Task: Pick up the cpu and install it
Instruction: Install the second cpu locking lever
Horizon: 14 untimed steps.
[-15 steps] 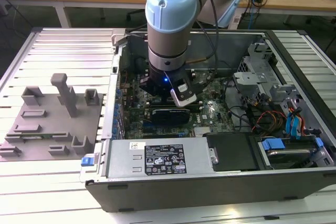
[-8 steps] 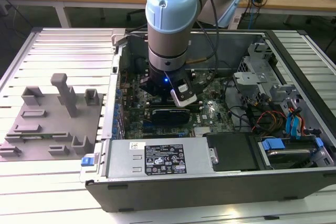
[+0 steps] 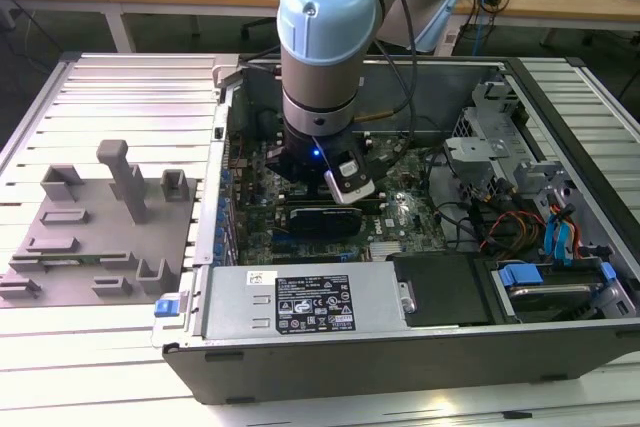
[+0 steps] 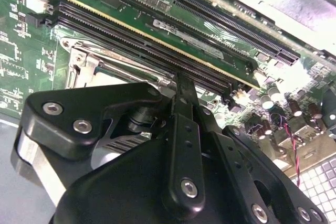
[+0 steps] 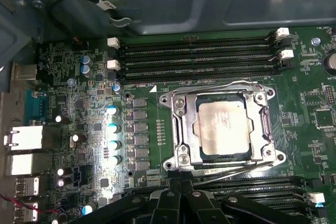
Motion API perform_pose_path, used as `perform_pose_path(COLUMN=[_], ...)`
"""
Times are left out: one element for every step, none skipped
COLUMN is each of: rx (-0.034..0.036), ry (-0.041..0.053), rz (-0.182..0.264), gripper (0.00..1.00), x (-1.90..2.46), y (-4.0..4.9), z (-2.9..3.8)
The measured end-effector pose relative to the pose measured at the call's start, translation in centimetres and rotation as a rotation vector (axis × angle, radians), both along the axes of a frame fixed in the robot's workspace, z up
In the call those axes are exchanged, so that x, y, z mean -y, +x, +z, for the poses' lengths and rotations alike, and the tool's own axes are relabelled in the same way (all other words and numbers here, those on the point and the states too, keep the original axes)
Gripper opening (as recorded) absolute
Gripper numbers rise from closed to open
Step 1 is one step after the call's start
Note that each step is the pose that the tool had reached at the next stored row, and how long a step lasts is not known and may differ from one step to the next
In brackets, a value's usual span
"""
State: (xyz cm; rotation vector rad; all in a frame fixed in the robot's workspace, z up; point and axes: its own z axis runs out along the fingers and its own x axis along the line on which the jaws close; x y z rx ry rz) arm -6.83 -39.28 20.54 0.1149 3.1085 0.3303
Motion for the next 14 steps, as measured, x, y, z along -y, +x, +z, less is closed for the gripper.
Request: perform_pose_path(rx=[0.0000, 0.0000, -0.0001, 0.0000, -0.0001, -0.0001, -0.0001, -0.0002, -0.0002, 0.0000, 0.0000, 0.0000, 0.0002, 0.0001], ry=[0.0059, 0.0110, 0.0127, 0.0142, 0.0150, 0.0154, 0.0158, 0.0159, 0.0158, 0.0159, 0.0157, 0.0159, 0.0161, 0.0165], rz=[0.000, 0.000, -0.001, -0.001, -0.002, -0.003, -0.004, -0.007, -0.010, -0.013, -0.016, -0.018, -0.019, -0.022], gripper=[0.11, 0.11, 0.11, 0.11, 0.11, 0.11, 0.11, 0.11, 0.11, 0.11, 0.11, 0.11, 0.11, 0.11], x=[0.00, 0.00, -0.01, -0.02, -0.05, -0.08, -0.14, -0.26, -0.38, -0.50, -0.64, -0.69, -0.72, -0.74], y=[-0.03, -0.08, -0.13, -0.19, -0.27, -0.36, -0.39, -0.41, -0.40, -0.40, -0.40, -0.40, -0.39, -0.40], z=[-0.01, -0.02, -0.02, -0.02, -0.03, -0.03, -0.05, -0.08, -0.10, -0.11, -0.13, -0.16, -0.21, -0.31])
